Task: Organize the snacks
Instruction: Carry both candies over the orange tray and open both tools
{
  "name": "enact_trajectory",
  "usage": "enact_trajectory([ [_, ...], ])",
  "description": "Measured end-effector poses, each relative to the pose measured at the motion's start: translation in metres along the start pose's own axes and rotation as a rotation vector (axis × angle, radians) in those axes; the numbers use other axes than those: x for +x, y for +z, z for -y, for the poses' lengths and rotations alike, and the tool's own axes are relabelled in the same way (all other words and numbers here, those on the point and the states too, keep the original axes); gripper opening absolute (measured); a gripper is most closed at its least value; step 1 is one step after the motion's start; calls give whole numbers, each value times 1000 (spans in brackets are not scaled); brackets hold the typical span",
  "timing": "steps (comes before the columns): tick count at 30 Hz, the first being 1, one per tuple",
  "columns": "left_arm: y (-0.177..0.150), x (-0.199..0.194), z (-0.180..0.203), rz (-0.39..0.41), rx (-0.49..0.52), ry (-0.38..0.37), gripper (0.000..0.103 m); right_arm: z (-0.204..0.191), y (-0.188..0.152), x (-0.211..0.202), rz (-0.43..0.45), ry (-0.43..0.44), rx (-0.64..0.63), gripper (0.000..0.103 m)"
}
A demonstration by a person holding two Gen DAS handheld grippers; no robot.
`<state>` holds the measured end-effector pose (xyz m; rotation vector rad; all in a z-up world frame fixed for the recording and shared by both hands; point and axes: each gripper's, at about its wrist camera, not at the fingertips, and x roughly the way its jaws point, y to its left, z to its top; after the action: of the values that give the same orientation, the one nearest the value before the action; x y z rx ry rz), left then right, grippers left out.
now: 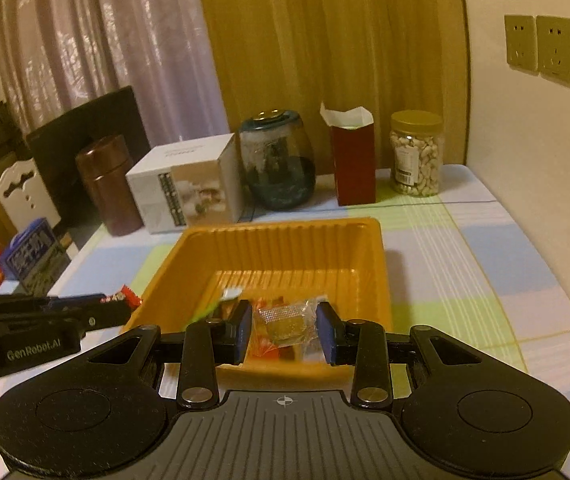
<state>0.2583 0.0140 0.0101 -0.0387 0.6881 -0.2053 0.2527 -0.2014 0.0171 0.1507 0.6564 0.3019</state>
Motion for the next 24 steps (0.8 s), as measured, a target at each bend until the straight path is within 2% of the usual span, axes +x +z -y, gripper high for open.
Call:
enact_trajectory([
  [10, 12, 48, 2, -19, -3, -30, 21, 23, 11, 37, -31, -2, 89, 35],
  [12, 12, 53, 3, -20, -9, -22, 31, 25, 9, 41, -39, 0, 103, 35],
  [24, -16, 26, -20, -33, -53, 48, 33, 29, 4, 49, -57, 6, 115, 35],
])
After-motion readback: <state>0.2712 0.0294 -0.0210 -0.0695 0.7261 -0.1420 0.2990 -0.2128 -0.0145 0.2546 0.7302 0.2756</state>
